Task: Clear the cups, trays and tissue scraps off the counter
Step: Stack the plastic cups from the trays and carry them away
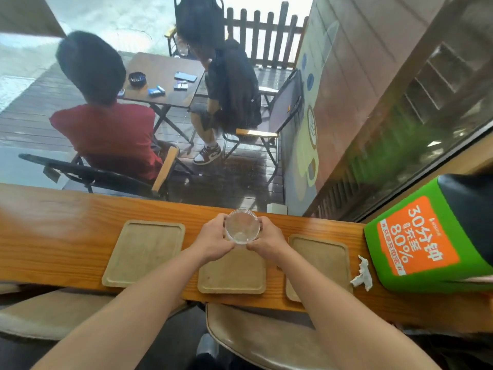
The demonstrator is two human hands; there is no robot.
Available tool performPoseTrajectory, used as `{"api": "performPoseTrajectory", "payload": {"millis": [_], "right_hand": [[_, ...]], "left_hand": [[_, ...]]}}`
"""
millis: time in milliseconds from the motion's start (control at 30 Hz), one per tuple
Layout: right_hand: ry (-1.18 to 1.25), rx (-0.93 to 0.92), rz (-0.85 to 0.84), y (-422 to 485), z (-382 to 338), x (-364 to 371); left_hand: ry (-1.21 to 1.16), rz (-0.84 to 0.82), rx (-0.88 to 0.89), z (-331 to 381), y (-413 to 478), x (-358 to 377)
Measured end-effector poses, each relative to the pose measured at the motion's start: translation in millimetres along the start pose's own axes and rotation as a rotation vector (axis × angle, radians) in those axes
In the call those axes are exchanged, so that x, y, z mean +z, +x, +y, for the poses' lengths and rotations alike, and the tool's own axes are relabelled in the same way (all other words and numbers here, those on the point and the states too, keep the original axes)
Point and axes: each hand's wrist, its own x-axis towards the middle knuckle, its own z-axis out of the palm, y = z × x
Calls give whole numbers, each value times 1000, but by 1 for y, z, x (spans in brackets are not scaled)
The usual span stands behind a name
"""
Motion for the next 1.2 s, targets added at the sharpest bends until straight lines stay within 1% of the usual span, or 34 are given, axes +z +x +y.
{"api": "performPoseTrajectory", "payload": {"millis": [100, 200, 300, 400, 500, 633, 700, 833, 900, 1000, 1200], "right_hand": [[86, -16, 88, -15, -9, -25], [198, -30, 153, -37, -9, -49], [324, -3, 230, -65, 0, -64], [509, 34, 348, -103, 19, -69], [647, 70, 473, -144, 41, -67], [824, 121, 645, -201, 76, -65], [891, 138, 697, -232, 92, -68], [1000, 170, 812, -294, 138, -74], [1031, 182, 840, -304, 147, -75], [1063, 211, 922, -343, 180, -81], [1123, 265, 1090, -445, 267, -99]], "left_hand": [[-28, -40, 82, 31, 3, -14], [-77, -123, 168, 58, 5, -23], [-135, -253, 236, 81, 2, -22], [-188, -418, 305, 103, -9, -2], [-268, -536, 324, 121, -28, 31], [-353, -707, 271, 142, -58, 79], [-316, -767, 273, 156, -77, 105], [-201, -842, 365, 191, -131, 159], [-178, -837, 369, 198, -141, 170], [-127, -894, 383, 217, -175, 208], [-84, -993, 471, 259, -261, 309]]}}
